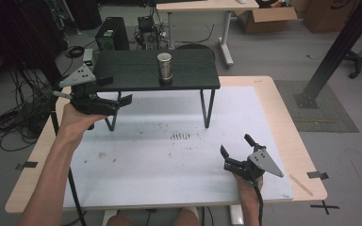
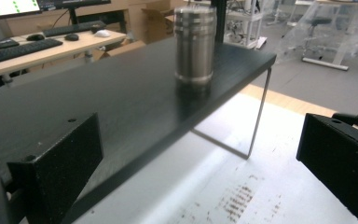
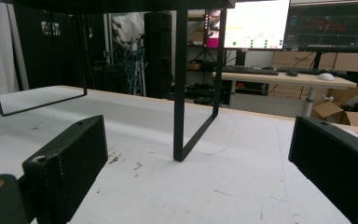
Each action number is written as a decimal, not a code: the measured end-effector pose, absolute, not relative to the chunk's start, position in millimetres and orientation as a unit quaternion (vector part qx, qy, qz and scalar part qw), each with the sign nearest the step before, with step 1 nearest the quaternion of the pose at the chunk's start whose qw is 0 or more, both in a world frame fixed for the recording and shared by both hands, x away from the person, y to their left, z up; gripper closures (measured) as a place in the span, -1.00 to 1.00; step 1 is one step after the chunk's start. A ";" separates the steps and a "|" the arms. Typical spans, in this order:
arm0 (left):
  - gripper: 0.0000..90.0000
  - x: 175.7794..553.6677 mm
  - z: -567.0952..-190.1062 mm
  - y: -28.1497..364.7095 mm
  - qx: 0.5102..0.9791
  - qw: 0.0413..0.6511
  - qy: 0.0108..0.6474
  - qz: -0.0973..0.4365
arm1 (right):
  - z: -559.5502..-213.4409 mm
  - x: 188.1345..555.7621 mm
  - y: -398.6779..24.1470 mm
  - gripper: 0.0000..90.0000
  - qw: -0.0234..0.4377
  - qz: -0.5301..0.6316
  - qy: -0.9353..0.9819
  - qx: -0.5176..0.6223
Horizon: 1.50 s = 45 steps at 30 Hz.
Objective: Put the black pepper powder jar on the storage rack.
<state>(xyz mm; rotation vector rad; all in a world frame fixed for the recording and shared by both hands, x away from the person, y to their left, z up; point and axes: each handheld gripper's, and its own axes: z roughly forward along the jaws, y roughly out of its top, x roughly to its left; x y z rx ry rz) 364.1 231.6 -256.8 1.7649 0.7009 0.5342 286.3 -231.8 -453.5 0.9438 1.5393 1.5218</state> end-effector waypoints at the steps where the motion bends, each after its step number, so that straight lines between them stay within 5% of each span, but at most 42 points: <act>1: -0.98 362.3 -260.1 233.0 0.746 0.551 0.296 0.228 | -453.5 286.3 -231.8 -0.91 0.380 0.596 0.603 0.370; 45: -0.97 311.5 -391.6 299.7 0.703 0.552 0.374 0.248 | -453.4 286.3 -231.6 -0.90 0.381 0.596 0.603 0.370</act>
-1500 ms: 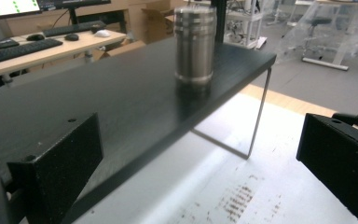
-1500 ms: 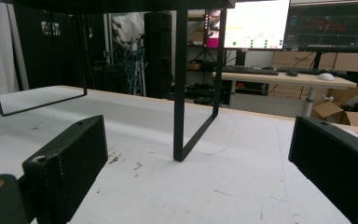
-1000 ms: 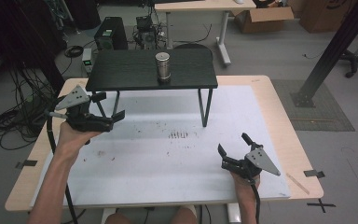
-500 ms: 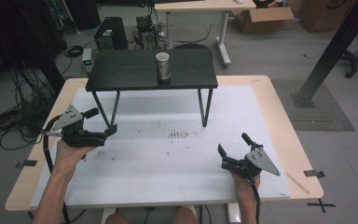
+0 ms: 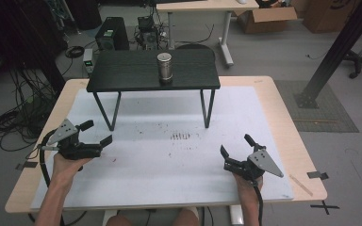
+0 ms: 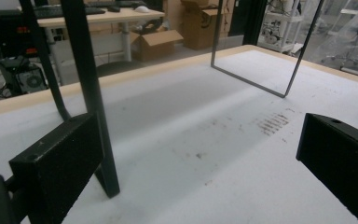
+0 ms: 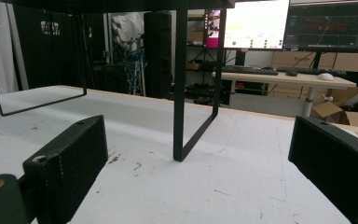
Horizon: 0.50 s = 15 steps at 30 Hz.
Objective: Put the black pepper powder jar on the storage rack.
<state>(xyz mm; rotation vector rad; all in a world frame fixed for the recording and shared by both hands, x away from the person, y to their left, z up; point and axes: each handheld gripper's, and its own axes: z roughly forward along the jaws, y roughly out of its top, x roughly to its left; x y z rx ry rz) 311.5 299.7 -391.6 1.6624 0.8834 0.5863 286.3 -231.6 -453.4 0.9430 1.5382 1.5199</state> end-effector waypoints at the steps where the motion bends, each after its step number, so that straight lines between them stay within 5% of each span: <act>1: -0.97 310.6 -393.5 300.6 0.702 0.553 0.375 0.248 | -453.4 286.3 -231.6 -0.90 0.381 0.596 0.603 0.370; 15: -0.97 298.1 -416.0 315.5 0.690 0.555 0.385 0.262 | -453.4 286.3 -231.6 -0.90 0.381 0.596 0.603 0.369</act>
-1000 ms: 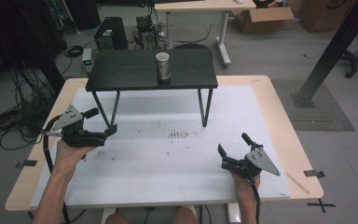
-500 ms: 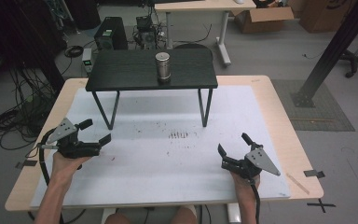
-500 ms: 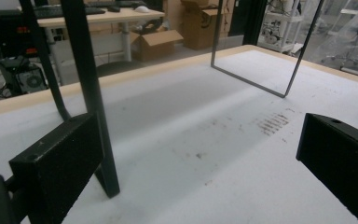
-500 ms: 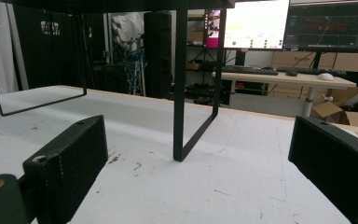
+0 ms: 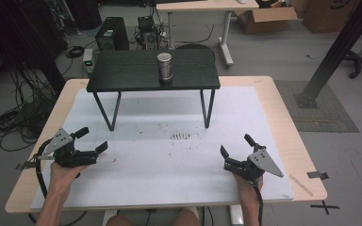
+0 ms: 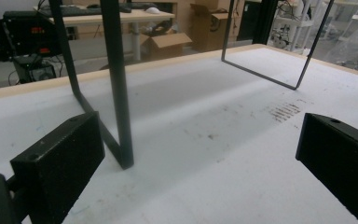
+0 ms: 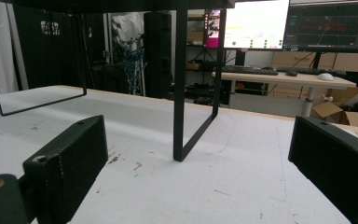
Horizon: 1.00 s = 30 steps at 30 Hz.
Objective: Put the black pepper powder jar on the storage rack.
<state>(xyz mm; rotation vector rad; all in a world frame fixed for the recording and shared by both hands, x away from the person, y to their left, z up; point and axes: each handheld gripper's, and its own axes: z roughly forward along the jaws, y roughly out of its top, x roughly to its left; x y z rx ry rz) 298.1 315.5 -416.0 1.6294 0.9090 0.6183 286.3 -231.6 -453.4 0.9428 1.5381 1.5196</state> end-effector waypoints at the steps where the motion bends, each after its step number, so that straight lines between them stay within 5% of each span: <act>1: -0.97 297.3 -417.1 316.4 0.689 0.555 0.385 0.262 | -453.4 286.3 -231.6 -0.90 0.382 0.596 0.603 0.369; 30: -0.95 269.4 -451.7 336.9 0.629 0.606 0.374 0.312 | -453.4 286.6 -231.6 -0.90 0.381 0.595 0.603 0.370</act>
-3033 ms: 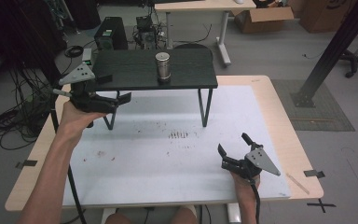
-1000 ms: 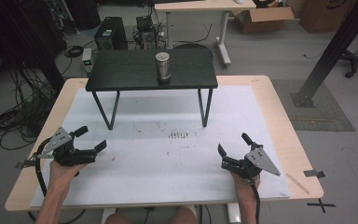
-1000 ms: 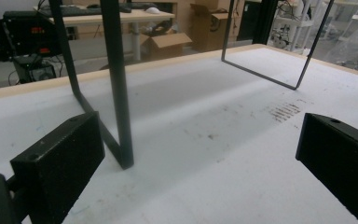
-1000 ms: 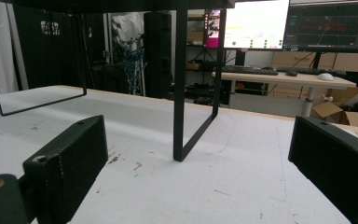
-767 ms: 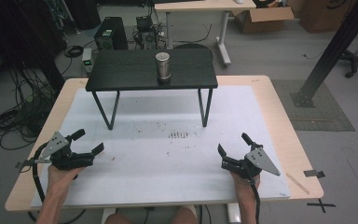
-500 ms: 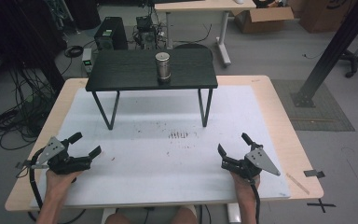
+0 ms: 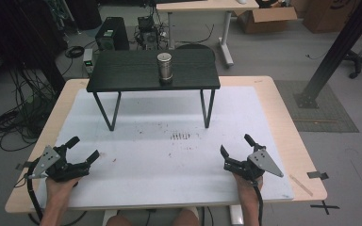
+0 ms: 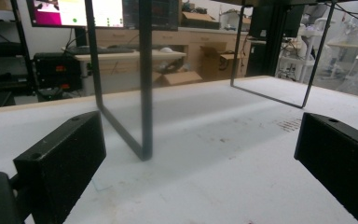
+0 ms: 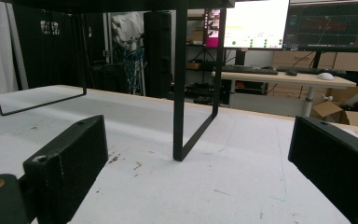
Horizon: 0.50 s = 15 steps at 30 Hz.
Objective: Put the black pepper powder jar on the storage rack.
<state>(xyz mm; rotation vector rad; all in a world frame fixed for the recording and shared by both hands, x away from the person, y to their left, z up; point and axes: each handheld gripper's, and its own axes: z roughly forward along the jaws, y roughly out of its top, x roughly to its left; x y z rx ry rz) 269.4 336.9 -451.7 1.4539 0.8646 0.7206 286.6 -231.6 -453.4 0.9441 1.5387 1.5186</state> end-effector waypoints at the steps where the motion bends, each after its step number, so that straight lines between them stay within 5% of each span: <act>1: -0.95 269.3 -452.6 337.1 0.627 0.607 0.375 0.311 | -453.3 286.6 -231.6 -0.90 0.381 0.595 0.603 0.370; 15: -0.95 264.8 -454.4 334.9 0.622 0.610 0.360 0.334 | -453.5 286.3 -231.5 -0.90 0.383 0.595 0.602 0.370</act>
